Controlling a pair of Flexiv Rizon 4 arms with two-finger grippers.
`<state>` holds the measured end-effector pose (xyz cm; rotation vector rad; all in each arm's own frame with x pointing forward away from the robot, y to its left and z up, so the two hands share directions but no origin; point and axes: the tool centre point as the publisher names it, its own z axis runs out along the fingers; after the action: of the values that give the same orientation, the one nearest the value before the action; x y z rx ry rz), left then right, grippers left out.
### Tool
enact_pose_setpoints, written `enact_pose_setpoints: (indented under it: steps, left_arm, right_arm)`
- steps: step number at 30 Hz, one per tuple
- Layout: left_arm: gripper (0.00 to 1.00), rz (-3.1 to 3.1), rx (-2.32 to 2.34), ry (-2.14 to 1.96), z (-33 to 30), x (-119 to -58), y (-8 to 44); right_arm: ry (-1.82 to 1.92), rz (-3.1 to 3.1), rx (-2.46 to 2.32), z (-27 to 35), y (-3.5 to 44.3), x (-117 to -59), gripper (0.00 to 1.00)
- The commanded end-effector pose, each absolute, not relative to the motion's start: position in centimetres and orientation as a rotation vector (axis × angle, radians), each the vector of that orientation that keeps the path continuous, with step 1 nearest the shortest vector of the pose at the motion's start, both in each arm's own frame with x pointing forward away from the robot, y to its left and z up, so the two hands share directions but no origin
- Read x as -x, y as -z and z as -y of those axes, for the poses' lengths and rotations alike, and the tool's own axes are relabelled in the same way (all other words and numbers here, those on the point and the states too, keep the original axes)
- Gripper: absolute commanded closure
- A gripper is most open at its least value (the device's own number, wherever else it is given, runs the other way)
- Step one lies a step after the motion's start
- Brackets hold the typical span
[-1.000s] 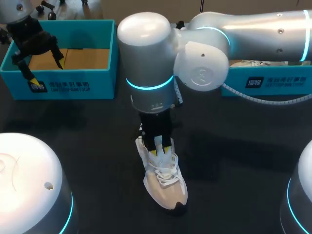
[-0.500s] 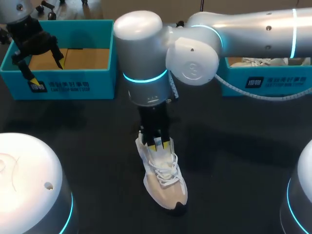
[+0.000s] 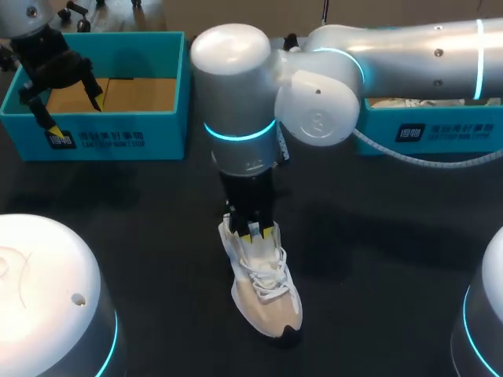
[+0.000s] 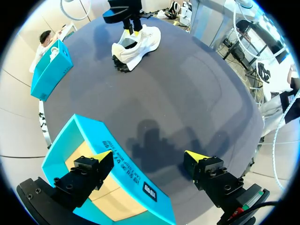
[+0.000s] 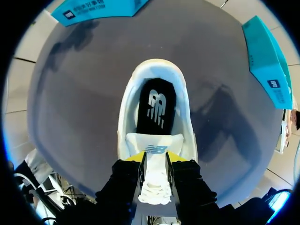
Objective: Take the shoe out of the shoebox, open the shoe tongue, remove and reinsert the insole, then place the shoe into the shoebox
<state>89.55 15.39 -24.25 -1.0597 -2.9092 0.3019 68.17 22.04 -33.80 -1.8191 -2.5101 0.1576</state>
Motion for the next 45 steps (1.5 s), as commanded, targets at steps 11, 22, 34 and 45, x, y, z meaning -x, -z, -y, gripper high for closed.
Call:
enact_pose_setpoints:
  steps: [11, 22, 34, 45]
  left_arm:
    - [0.00, 2.908, 1.061, -0.299, -15.4, -89.5, 24.2]
    - [0.00, 2.908, 1.061, -0.299, -15.4, -89.5, 24.2]
    - [0.00, 2.908, 1.061, -0.299, -15.4, -89.5, 24.2]
    - [0.00, 2.908, 1.061, -0.299, -15.4, -89.5, 24.2]
  right_arm:
    - [-0.092, 2.833, 1.251, -22.7, 28.5, -69.2, 0.62]
    - [0.026, 3.108, 0.261, -22.3, 26.7, -71.9, 0.00]
    - [-0.029, 3.092, 0.046, -23.0, 27.2, -72.5, 0.00]
    - [-0.049, 3.154, -0.214, -24.7, 29.4, -76.1, 0.00]
